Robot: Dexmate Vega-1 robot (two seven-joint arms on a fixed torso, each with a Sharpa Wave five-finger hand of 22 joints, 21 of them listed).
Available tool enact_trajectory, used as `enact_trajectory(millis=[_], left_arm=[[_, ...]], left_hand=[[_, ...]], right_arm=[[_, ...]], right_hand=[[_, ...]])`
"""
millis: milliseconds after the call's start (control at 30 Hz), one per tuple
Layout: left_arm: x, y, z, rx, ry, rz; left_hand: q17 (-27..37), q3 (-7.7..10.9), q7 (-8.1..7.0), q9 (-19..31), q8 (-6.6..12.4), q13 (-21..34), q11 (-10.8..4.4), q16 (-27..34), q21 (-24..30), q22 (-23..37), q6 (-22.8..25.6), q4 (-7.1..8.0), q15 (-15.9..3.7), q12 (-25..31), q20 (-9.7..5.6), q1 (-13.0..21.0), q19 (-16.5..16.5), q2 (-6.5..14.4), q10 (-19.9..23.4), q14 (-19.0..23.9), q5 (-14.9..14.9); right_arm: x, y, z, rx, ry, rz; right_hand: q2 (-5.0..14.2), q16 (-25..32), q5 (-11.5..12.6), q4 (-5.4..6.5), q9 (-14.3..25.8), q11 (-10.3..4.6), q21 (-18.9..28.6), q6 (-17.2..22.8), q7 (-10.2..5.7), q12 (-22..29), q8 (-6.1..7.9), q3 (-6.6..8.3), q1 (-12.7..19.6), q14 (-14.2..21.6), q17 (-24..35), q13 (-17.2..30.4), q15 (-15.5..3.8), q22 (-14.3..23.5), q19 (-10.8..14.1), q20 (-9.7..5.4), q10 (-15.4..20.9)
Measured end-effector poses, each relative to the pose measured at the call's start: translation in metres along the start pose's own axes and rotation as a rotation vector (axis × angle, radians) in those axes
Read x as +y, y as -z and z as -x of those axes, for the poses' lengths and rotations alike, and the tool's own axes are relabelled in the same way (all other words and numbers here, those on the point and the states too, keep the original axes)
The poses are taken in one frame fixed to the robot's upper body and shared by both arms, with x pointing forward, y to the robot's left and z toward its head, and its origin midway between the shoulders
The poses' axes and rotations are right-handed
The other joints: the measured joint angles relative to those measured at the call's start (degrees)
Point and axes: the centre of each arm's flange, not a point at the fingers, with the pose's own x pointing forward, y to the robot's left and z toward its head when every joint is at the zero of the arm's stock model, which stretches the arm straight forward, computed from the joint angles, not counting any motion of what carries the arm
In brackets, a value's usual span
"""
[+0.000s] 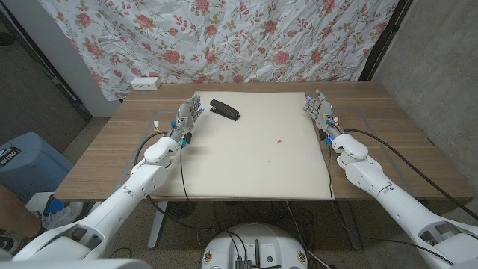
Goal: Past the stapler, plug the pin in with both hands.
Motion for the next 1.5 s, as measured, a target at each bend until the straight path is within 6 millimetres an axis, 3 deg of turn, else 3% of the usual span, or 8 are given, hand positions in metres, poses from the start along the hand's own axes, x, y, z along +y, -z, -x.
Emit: enact_trajectory(millis=[633,1000,1333,1500], left_arm=[[0.004,-0.003,0.002,0.003,-0.021,-0.031],[0.003,-0.010,0.002,-0.002,-0.018,-0.054],[-0.002,-0.014,0.006,-0.006,-0.007,-0.063],[-0.003,-0.017,0.009,-0.012,-0.011,-0.067]], left_hand=[[-0.16,0.46,0.00,-0.01,0.00,0.00,0.00,0.00,0.00,-0.18,0.00,-0.40,0.07,0.00,0.01,0.00,0.62,-0.01,0.01,0.37,0.00],[-0.16,0.32,-0.22,-0.01,0.00,-0.01,-0.50,0.22,0.46,-0.17,0.23,-0.61,-0.52,0.45,0.01,0.30,1.23,0.29,0.94,0.96,0.00],[-0.15,0.41,-0.53,-0.01,0.00,-0.02,-0.82,0.22,0.46,-0.17,0.53,-1.01,-0.70,0.45,0.00,0.30,1.85,0.29,1.26,1.57,0.00],[-0.15,0.41,-0.84,-0.02,0.00,-0.02,-1.13,0.22,0.46,-0.17,0.84,-1.01,-1.11,0.45,0.00,0.30,1.85,0.29,1.56,1.98,0.00]], right_arm=[[0.010,-0.008,0.001,-0.023,-0.002,0.070],[0.016,-0.018,0.001,-0.034,-0.046,0.188],[0.017,-0.030,0.003,-0.052,-0.102,0.296],[0.016,-0.036,0.004,-0.065,-0.135,0.362]], right_hand=[[-0.53,0.20,0.00,-0.54,-0.01,-0.41,0.20,1.02,-1.02,0.00,0.45,0.49,0.53,0.00,-0.70,-0.45,-0.01,-0.01,-0.01,0.00,0.40],[-0.36,0.41,0.00,-1.76,-0.02,-0.62,0.19,1.95,-1.53,0.40,0.85,0.78,1.27,0.22,-1.23,-0.70,-0.23,-0.02,-0.01,0.00,0.60],[0.14,0.64,0.00,-3.27,-0.02,-1.64,0.19,3.58,-3.17,0.40,1.11,1.31,2.58,1.13,-2.29,-0.98,-1.98,-0.02,-0.43,-0.84,1.63],[-0.75,0.64,0.00,-3.57,-0.03,-1.64,0.19,3.25,-3.49,0.40,1.11,1.49,3.46,0.93,-2.55,-0.98,-2.17,-0.02,-0.11,-1.15,1.63]])
